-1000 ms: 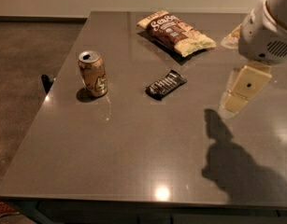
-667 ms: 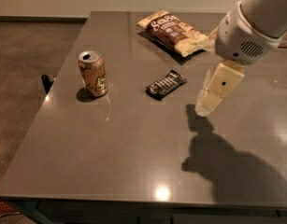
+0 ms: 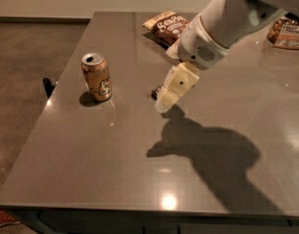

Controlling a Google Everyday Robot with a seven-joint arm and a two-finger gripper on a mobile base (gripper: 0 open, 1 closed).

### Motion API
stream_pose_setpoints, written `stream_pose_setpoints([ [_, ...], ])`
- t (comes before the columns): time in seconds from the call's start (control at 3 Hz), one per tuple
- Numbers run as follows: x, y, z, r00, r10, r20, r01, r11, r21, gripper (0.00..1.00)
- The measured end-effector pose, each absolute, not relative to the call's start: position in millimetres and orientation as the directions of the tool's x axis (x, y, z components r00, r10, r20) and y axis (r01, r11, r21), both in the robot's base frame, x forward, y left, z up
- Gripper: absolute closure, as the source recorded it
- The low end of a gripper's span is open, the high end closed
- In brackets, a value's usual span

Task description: Knock orange can over

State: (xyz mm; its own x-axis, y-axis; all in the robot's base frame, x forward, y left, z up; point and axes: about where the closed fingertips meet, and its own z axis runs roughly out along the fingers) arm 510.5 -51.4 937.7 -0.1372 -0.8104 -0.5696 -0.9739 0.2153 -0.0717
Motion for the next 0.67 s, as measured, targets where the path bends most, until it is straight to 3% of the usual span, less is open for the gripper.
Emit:
stream_pose_setpoints([
  [0.67,544.5,28.7,934.4,-0.123,-0.692,-0.711,-0.978,0.206,-0.031,0.00],
])
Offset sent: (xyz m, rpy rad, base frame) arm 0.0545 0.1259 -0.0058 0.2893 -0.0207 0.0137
